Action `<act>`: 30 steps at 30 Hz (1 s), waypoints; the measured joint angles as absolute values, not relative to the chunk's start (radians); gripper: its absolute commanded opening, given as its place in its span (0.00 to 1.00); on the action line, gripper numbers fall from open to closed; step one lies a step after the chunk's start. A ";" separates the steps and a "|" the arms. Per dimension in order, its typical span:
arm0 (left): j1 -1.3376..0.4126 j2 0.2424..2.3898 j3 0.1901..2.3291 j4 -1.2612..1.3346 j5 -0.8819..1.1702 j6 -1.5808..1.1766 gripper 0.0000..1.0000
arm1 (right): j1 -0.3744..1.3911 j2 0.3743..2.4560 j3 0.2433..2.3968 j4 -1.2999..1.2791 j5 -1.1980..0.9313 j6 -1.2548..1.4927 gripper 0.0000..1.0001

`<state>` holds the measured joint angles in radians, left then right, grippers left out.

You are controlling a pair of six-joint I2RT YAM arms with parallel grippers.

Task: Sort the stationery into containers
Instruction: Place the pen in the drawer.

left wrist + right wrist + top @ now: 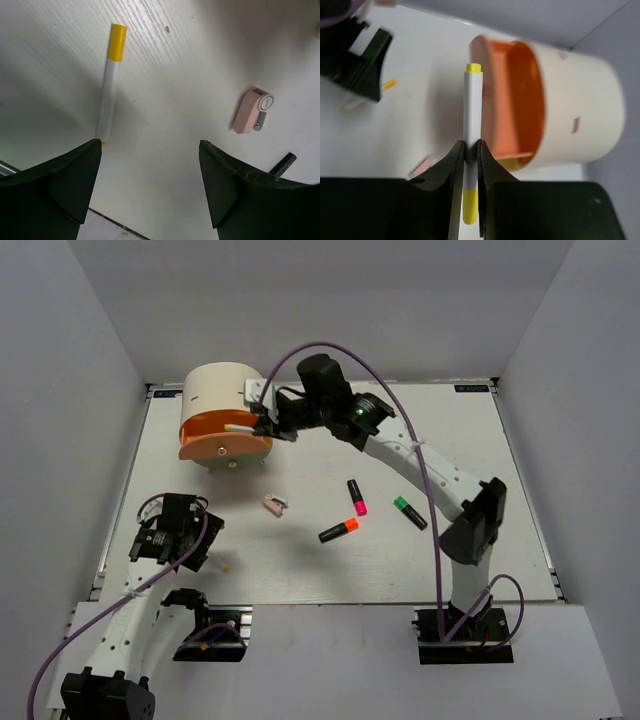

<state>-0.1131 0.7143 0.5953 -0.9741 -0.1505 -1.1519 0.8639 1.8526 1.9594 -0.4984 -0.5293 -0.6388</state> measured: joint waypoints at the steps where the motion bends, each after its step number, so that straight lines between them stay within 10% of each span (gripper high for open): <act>1: -0.113 0.719 0.595 -0.975 -0.160 -1.156 0.88 | 0.864 1.899 2.037 -0.481 -0.522 -0.638 0.00; 30: -0.113 0.736 0.546 -0.972 -0.212 -1.233 0.89 | 0.837 2.115 2.012 0.128 -0.656 -0.497 0.00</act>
<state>-0.1131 0.7361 0.5457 -0.9718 -0.2119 -1.2327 0.8368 2.1155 2.0121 0.1276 -0.6563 -0.4969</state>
